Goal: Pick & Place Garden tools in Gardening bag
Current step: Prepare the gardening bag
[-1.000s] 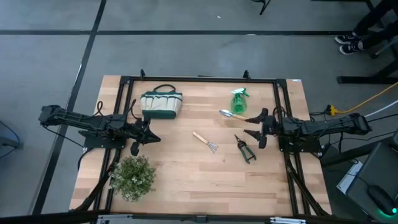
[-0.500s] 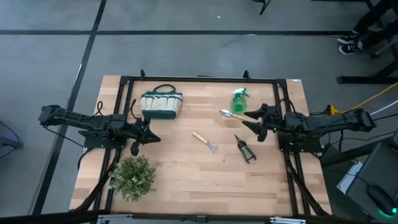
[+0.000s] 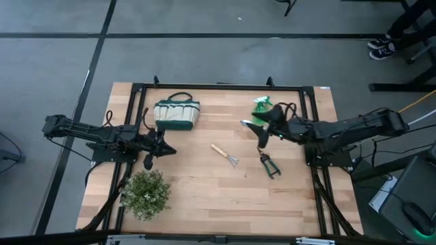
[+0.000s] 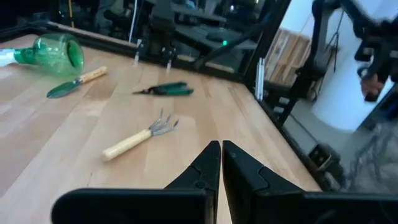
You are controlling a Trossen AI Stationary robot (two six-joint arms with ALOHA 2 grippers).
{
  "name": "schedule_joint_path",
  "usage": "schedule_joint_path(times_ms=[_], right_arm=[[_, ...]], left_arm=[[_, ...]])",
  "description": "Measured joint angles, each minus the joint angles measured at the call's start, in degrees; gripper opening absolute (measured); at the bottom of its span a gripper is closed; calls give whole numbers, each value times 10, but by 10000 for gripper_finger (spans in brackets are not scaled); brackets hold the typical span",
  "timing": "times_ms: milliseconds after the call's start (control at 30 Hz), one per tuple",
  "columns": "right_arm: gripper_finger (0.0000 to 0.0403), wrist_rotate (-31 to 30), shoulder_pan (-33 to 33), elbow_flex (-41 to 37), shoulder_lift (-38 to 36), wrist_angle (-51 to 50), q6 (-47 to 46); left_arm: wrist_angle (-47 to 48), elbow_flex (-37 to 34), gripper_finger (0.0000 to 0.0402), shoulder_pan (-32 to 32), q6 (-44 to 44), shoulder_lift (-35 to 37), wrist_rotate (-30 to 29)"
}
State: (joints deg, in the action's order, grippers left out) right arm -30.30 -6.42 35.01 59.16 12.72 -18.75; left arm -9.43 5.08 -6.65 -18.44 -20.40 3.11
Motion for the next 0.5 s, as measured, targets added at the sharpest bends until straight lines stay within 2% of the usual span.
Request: schedule_joint_path(times_ms=[167,267,433,500], right_arm=[[268,4,0,45,63,4,-15],[268,6,0,65,90,4,-68],[268,56,0,78,108,5,-125],[268,77,0,78,108,3,-134]], left_arm=[[-58,0,13,0,-144,0,28],[-71,0,11,0,-203,0,12],[-75,0,11,0,-278,0,-43],[-73,0,10,0,-281,0,-109]])
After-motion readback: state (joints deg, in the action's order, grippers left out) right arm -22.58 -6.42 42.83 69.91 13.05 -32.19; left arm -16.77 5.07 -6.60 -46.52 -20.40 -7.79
